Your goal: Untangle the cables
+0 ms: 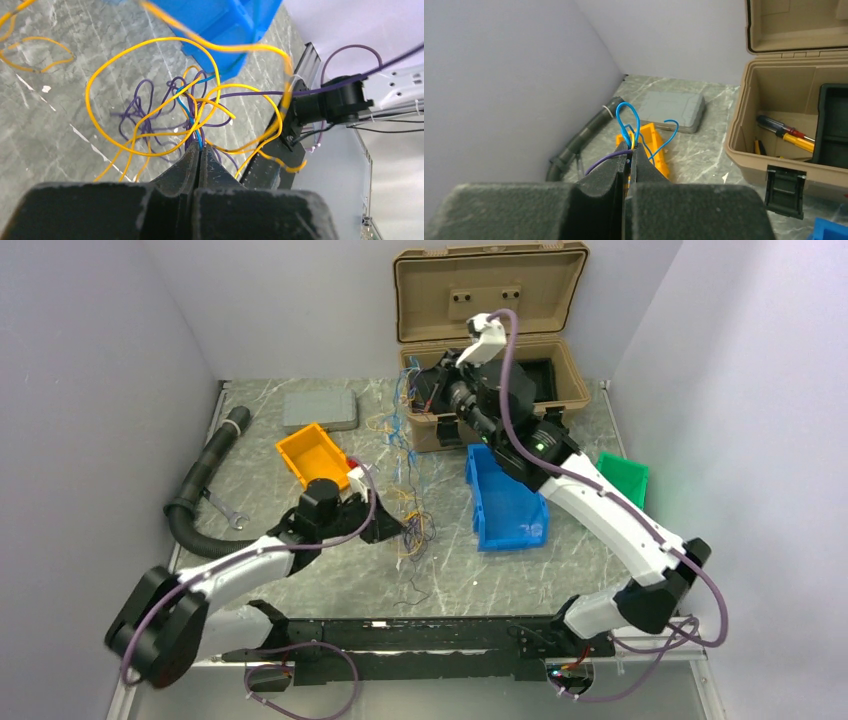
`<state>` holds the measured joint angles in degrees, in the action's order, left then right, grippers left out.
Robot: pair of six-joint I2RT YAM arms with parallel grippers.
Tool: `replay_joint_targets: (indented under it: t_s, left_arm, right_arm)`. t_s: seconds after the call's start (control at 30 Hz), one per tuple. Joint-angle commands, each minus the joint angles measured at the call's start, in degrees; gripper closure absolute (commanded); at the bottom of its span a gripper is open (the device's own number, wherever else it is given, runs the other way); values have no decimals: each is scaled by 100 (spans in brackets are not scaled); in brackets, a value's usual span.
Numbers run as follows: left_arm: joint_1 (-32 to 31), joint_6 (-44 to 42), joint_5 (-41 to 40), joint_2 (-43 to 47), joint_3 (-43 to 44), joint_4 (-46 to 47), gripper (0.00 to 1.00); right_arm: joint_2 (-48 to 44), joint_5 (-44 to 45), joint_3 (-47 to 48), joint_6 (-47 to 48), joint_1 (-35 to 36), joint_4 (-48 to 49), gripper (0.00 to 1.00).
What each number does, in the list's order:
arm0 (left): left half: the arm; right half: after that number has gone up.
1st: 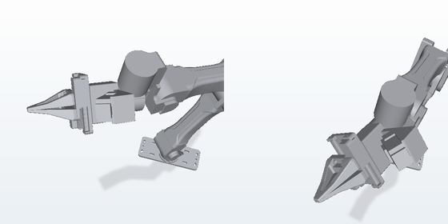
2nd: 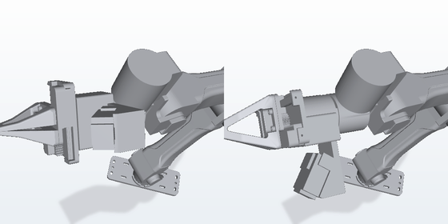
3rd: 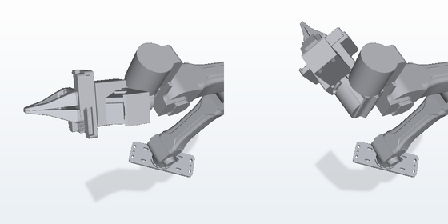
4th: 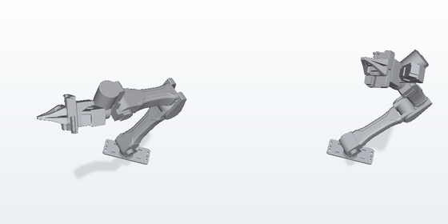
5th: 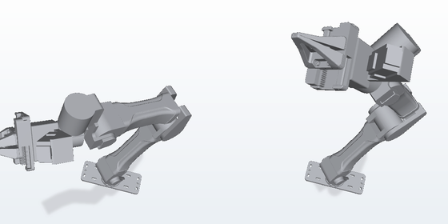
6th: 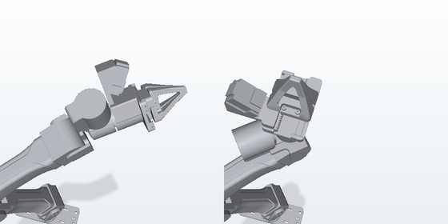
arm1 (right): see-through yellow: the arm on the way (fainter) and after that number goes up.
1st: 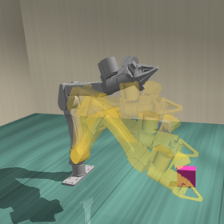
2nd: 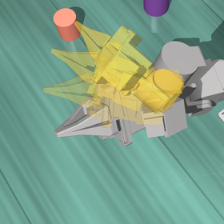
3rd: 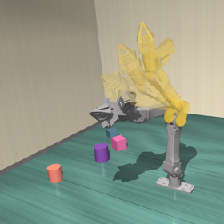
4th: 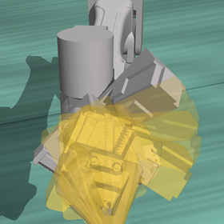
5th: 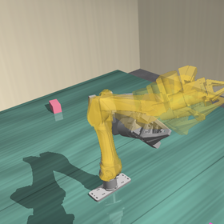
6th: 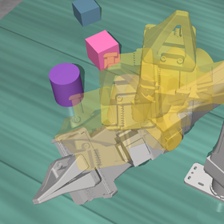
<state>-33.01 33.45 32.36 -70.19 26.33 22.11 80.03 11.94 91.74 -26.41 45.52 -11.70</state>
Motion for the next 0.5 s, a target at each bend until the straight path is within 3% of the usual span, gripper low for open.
replay_joint_targets:
  t_s: [0.0,0.1,0.13,0.17,0.2,0.23,0.33,0.47]
  left_arm:
    - [-15,-182,-153,995,-11,-1229,100]
    - [-20,-342,-323,1096,77,-1808,100]
    - [-16,-394,-391,1043,113,-1933,100]
    - [-2,-438,-515,971,158,-2096,100]
    - [12,-470,-532,873,213,-2182,100]
    - [37,-488,-462,761,263,-2200,100]
    - [130,-352,1,502,291,-1900,100]
    - [252,-151,473,180,316,-1448,100]
  right_arm:
    - [665,169,472,335,18,-55,100]
    - [1370,-246,957,330,14,-319,98]
    - [1669,-445,1262,344,14,-557,78]
    - [1984,-595,1662,387,18,-1060,51]
    - [2264,-654,2096,414,16,-1484,34]
    - [2519,-661,2484,440,13,-1927,25]
    - [2667,-699,2638,581,13,-2457,20]
    - [1469,-679,661,428,-58,-1801,20]
